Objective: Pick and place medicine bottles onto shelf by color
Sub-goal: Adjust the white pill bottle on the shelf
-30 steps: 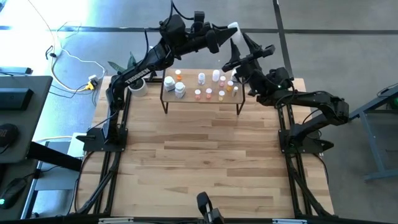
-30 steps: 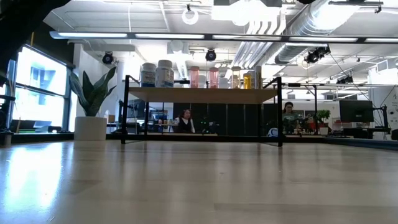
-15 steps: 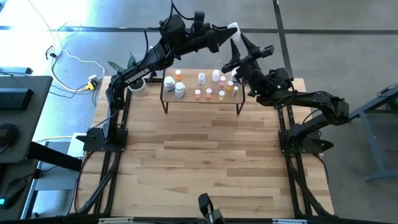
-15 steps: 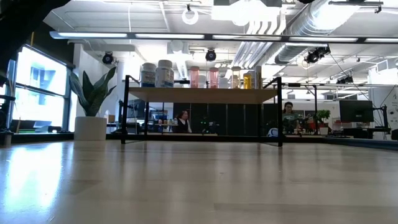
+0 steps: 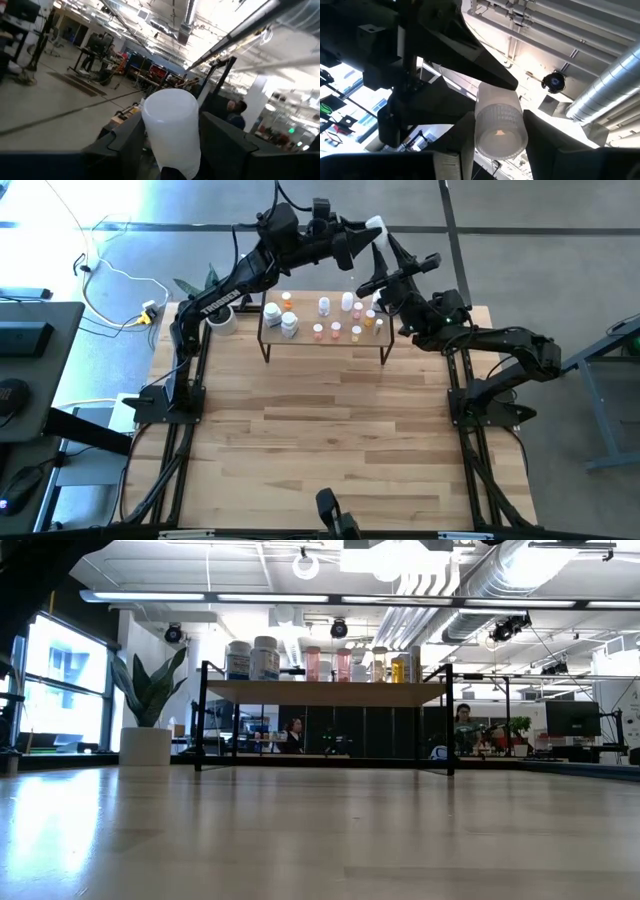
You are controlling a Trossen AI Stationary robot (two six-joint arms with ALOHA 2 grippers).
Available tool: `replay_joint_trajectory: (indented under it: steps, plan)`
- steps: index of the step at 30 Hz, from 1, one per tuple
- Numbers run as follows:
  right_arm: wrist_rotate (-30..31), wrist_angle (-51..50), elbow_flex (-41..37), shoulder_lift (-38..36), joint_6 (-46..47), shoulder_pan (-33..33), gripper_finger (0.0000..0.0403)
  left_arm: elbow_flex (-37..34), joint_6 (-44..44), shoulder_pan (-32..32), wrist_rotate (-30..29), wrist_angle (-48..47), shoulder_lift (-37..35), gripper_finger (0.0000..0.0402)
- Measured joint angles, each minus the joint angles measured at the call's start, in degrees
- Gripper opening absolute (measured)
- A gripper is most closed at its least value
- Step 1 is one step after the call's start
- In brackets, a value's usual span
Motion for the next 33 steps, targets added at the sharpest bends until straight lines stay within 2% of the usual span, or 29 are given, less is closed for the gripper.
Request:
replay_joint_trajectory:
  steps: [9,14,18,22,25,33]
  plan:
    - [5.6,-0.2,0.0,0.0,0.0,0.0,0.0117,0.0,7.6,1.0,-0.3,-2.4,0.0,0.0225]
    - [9.8,-0.2,0.0,0.0,-0.1,0.0,0.0117,0.0,8.3,2.4,1.1,-6.0,0.0,0.0229]
    - [10.6,-0.4,0.0,0.0,0.0,-0.3,0.0117,0.0,10.8,3.7,2.7,-8.9,-0.2,0.0229]
    - [11.5,-0.9,0.0,0.0,0.0,-0.3,0.0117,0.0,16.6,5.3,2.8,-15.3,-1.4,0.0229]
    - [11.6,-4.2,0.0,0.0,0.7,-0.3,0.0121,0.0,21.8,6.4,1.8,-21.0,-2.7,0.0229]
    - [9.8,-22.0,0.0,0.0,9.5,-0.3,0.0125,0.0,30.4,8.1,-0.8,-35.2,-5.7,0.0229]
